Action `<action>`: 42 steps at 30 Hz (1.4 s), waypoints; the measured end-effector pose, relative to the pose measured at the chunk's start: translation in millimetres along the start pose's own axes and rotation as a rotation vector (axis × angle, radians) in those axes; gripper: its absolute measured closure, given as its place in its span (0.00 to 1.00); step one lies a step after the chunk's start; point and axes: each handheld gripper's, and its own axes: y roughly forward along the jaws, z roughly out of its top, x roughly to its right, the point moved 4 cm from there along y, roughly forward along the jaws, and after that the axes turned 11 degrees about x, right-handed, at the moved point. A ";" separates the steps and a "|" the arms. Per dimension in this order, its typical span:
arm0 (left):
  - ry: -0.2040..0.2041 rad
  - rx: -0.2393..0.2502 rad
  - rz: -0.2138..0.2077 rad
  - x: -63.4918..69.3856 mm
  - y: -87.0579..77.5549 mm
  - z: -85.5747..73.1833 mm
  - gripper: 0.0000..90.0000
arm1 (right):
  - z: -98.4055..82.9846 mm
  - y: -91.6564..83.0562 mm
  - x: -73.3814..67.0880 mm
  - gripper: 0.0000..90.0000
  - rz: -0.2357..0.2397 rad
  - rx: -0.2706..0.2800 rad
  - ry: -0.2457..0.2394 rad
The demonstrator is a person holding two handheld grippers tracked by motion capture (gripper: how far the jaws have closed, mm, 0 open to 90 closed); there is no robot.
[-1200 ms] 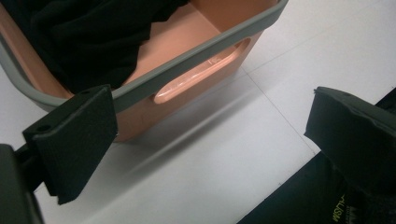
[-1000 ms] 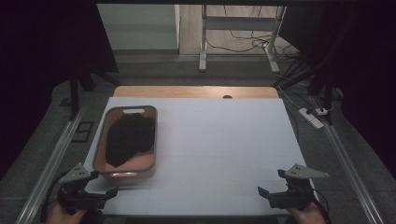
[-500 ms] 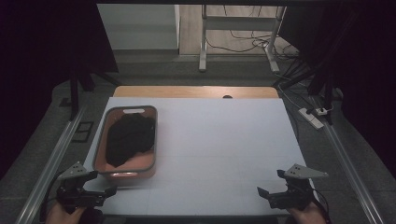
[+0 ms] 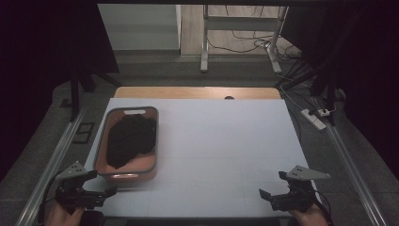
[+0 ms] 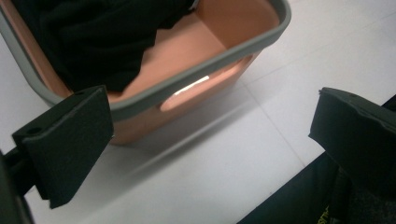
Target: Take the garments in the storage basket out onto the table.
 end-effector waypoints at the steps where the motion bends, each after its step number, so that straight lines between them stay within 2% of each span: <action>1: 0.000 0.001 0.002 0.1 0.3 1.0 0.00 | 0.0 0.0 -0.1 0.00 0.001 -0.006 -0.005; 12: 0.064 0.009 -0.022 1.9 7.1 10.5 0.00 | 0.0 0.1 0.3 0.00 0.001 -0.005 0.005; 16: 0.048 0.022 -0.059 2.1 11.6 14.3 0.00 | 0.0 0.6 -0.1 0.00 0.006 -0.006 0.001; 22: 0.056 0.033 -0.060 2.7 17.7 23.2 0.00 | 0.0 0.7 -0.5 0.00 0.006 -0.007 -0.002; 28: 0.049 0.026 -0.055 -0.9 29.2 33.3 0.00 | -0.1 0.9 -0.4 0.00 0.008 -0.008 -0.002; 42: 0.046 -0.028 -0.026 -16.7 65.2 57.0 0.00 | -0.2 0.9 -0.5 0.00 0.015 -0.007 -0.002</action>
